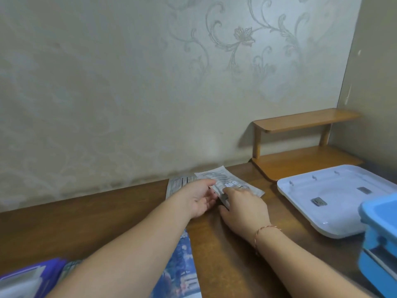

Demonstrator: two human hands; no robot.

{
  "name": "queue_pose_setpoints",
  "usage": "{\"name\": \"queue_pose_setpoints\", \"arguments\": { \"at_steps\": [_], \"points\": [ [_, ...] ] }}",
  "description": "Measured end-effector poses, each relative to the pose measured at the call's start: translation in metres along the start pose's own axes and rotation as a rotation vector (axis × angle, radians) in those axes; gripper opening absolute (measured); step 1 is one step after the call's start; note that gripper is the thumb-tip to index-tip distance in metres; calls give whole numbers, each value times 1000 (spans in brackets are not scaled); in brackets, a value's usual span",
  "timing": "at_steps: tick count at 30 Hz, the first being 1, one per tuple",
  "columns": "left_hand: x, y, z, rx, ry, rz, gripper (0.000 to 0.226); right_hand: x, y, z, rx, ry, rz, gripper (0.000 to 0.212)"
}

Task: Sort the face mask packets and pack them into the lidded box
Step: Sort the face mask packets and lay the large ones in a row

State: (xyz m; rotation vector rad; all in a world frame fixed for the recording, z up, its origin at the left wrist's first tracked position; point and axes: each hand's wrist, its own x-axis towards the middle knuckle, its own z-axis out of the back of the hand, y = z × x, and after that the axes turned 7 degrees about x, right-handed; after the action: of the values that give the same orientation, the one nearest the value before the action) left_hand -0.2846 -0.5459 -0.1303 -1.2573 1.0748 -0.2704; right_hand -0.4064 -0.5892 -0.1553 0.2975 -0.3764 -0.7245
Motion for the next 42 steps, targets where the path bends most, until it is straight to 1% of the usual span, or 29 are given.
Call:
{"name": "queue_pose_setpoints", "arguments": {
  "at_steps": [2, 4, 6, 9, 11, 12, 13, 14, 15, 16, 17, 18, 19, 20, 21, 23, 25, 26, 29, 32, 33, 35, 36, 38, 42],
  "points": [
    [0, 3, -2, 131, -90, -53, 16, -7, 3, 0, -11, -30, 44, 33],
    [-1, 6, -2, 169, -140, -106, 17, -11, 5, 0, -46, -64, 56, 31],
    [-8, 8, -2, 102, -144, -114, 13, -13, 8, 2, -96, -98, 82, 26],
    [-29, 10, 0, -5, -99, -87, 5, -16, 15, 12, -197, -80, 112, 22],
    [-44, 14, 6, -36, -57, -79, 27, -17, 17, 22, -173, -121, 97, 22],
    [-49, 16, 12, -37, -57, -78, 39, -19, 18, 28, -111, -193, 88, 23],
    [-57, 19, 18, -28, -66, -82, 47, -22, 19, 33, -9, -277, 68, 23],
    [-65, 21, 25, -15, -71, -94, 53, -28, 22, 38, 184, -333, 33, 20],
    [-75, 23, 32, -8, -55, -113, 54, -36, 25, 45, 487, -342, -11, 16],
    [-85, 25, 38, -4, -16, -139, 50, -44, 30, 52, 847, -283, -81, 15],
    [-96, 25, 44, -6, 28, -175, 43, -54, 36, 61, 1173, -164, -184, 14],
    [-107, 25, 49, -8, 60, -213, 37, -64, 43, 69, 1396, -30, -275, 15],
    [-116, 24, 54, -3, 75, -247, 34, -72, 47, 74, 1495, 77, -336, 16],
    [-125, 25, 57, 7, 73, -277, 32, -78, 48, 74, 1513, 147, -357, 18],
    [-136, 26, 61, 20, 62, -300, 32, -85, 51, 73, 1499, 172, -357, 18],
    [-159, 28, 68, 69, 18, -325, 31, -100, 57, 79, 1441, 141, -323, 17],
    [-190, 33, 81, 127, -22, -343, 28, -119, 62, 85, 1373, 96, -295, 21],
    [-206, 38, 90, 162, -27, -357, 27, -131, 66, 89, 1346, 111, -271, 21],
    [-258, 63, 125, 250, -30, -400, 33, -172, 80, 97, 1299, 287, -181, 16],
    [-314, 100, 149, 325, -62, -423, 32, -221, 99, 94, 1266, 395, -143, 40],
    [-327, 112, 154, 341, -83, -413, 38, -236, 103, 91, 1256, 402, -127, 46],
    [-346, 137, 158, 399, -129, -372, 62, -261, 105, 83, 1198, 398, -64, 51],
    [-351, 149, 158, 433, -150, -365, 70, -271, 104, 78, 1161, 388, -30, 52],
    [-352, 169, 157, 506, -194, -385, 74, -284, 101, 70, 1130, 363, 4, 52],
    [-345, 193, 156, 656, -286, -411, 73, -294, 95, 56, 1079, 352, 41, 46]
  ]
}}
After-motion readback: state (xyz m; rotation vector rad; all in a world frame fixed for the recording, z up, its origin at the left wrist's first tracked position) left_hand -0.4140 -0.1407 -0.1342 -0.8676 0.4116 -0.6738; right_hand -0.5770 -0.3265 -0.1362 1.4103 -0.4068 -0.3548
